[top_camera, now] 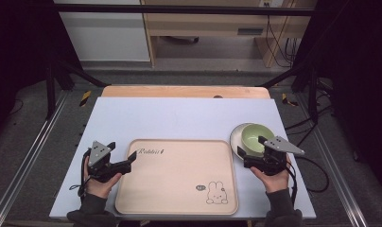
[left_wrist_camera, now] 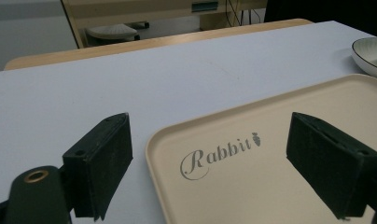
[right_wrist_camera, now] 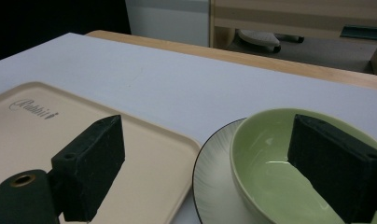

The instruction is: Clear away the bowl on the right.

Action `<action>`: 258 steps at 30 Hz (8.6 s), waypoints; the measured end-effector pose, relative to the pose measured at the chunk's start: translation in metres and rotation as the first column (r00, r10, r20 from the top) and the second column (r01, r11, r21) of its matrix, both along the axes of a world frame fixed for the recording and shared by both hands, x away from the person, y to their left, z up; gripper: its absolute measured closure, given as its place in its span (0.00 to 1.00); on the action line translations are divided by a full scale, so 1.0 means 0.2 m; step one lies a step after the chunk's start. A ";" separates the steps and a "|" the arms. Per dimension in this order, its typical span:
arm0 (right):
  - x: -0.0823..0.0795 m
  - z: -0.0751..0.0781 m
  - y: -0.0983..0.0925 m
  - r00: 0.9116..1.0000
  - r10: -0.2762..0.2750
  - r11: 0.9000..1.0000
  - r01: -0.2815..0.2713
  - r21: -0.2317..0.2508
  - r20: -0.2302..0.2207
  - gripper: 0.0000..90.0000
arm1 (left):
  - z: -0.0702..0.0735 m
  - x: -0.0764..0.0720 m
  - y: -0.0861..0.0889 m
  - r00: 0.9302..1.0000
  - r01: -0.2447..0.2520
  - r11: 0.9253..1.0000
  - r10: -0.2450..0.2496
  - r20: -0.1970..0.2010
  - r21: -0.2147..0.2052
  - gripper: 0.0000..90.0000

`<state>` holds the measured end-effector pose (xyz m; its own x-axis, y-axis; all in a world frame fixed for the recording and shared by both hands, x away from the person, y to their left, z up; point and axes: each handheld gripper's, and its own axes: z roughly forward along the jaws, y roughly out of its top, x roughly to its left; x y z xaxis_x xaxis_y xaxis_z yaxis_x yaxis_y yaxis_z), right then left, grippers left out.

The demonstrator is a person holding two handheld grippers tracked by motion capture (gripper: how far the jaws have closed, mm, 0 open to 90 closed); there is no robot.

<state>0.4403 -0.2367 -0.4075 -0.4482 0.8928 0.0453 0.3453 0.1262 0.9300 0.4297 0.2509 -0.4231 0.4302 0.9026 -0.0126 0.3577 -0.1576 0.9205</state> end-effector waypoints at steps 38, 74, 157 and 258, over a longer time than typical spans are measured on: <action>0.03 0.04 -0.17 0.991 -0.134 0.990 0.134 -0.033 -0.009 0.16 | -0.01 0.01 0.00 1.000 0.002 1.000 -0.002 -0.003 0.002 0.16; 0.17 0.08 -0.25 0.979 -0.194 0.981 0.191 -0.042 -0.070 0.21 | -0.01 0.01 -0.01 1.000 0.006 1.000 -0.006 -0.001 0.008 0.16; 0.43 -0.18 -0.38 0.818 -0.307 0.951 0.289 -0.115 -0.487 0.88 | -0.03 0.02 -0.04 0.999 0.031 0.999 -0.030 -0.022 0.027 0.17; 0.29 0.14 -0.08 0.939 -0.176 0.984 0.158 -0.084 -0.297 0.92 | 0.00 0.00 -0.06 0.998 0.068 0.997 -0.068 -0.003 0.025 0.17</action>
<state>0.4976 -0.2527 -0.3796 -0.2658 0.9587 0.1012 0.6292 0.0930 0.7716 0.4292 0.2386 -0.4237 0.4905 0.8714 0.0089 0.3473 -0.2049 0.9151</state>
